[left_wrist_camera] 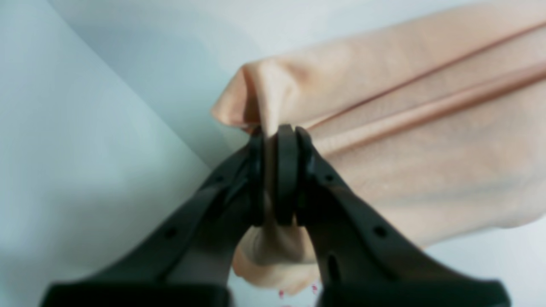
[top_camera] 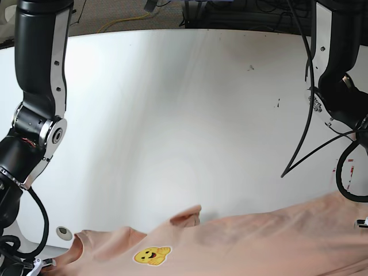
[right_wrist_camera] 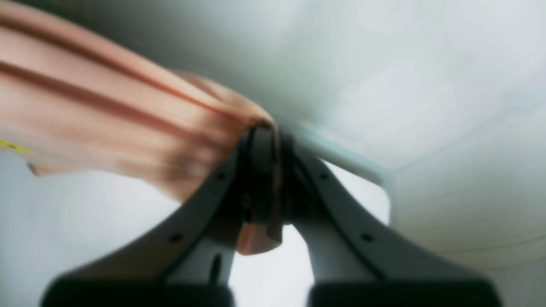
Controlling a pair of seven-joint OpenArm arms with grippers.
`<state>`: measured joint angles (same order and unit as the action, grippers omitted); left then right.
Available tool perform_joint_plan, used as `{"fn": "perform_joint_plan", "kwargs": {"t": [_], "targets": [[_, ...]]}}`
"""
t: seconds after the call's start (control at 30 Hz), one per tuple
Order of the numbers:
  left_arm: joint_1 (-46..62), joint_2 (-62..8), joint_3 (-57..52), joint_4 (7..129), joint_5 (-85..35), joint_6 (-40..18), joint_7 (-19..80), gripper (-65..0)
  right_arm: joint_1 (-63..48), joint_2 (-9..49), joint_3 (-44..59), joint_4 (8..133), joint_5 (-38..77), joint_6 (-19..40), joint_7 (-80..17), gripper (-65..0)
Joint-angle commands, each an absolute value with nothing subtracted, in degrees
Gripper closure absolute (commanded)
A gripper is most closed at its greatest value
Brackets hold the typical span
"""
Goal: Fold the T-shirt properly
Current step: 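Lift the shirt with both grippers and stretch it between them, then lay the stretched shirt flat on the table with both grippers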
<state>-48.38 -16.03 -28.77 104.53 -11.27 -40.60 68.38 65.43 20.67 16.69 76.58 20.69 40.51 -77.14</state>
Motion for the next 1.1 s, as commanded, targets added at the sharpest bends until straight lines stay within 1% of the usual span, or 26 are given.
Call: {"fn": "perform_joint_plan", "kwargs": {"t": [0.0,0.1,0.3,0.37,0.5,0.63,0.77,0.93,1.07], "targets": [[-49.98,-18.07,-27.47,105.36,-7.78,-40.00,69.85,-0.3,67.82,22.81,17.01,77.41,16.66,40.00,-80.00,0.0],[-48.48,-18.07,-27.03,106.15,-7.87,-40.00,70.11,-0.3,66.68,24.22,17.10,77.32,18.68,40.00,-80.00,0.0],[-38.29,-16.22,-27.30,110.37,-9.36,-40.00,70.11,-0.1,54.55,28.44,17.63,79.08,27.74,40.00,-80.00,0.0],[-32.92,-16.04,-27.82,111.34,-11.30,-40.00,70.02,0.0,46.99,28.88,19.74,81.71,31.16,40.00,-80.00,0.0],[-23.08,-15.96,-30.99,111.60,-16.04,-40.00,69.93,0.0,34.59,27.56,24.13,86.37,33.89,40.00,-80.00,0.0],[-14.37,-15.96,-33.10,111.60,-19.91,-40.00,69.85,0.0,24.66,25.89,27.03,89.27,33.89,40.00,-80.00,0.0],[-4.70,-15.96,-33.89,111.60,-20.97,-40.00,68.97,-0.3,14.37,22.64,30.02,92.79,33.98,40.00,-80.00,0.0],[4.88,-15.96,-33.80,111.60,-20.97,-40.00,64.75,-0.3,7.08,20.70,30.46,95.34,35.82,40.00,-80.00,0.0],[12.35,-16.31,-33.80,111.60,-20.88,-40.00,61.76,-0.4,1.45,21.14,30.46,95.34,41.80,40.00,-80.00,0.0]]}}
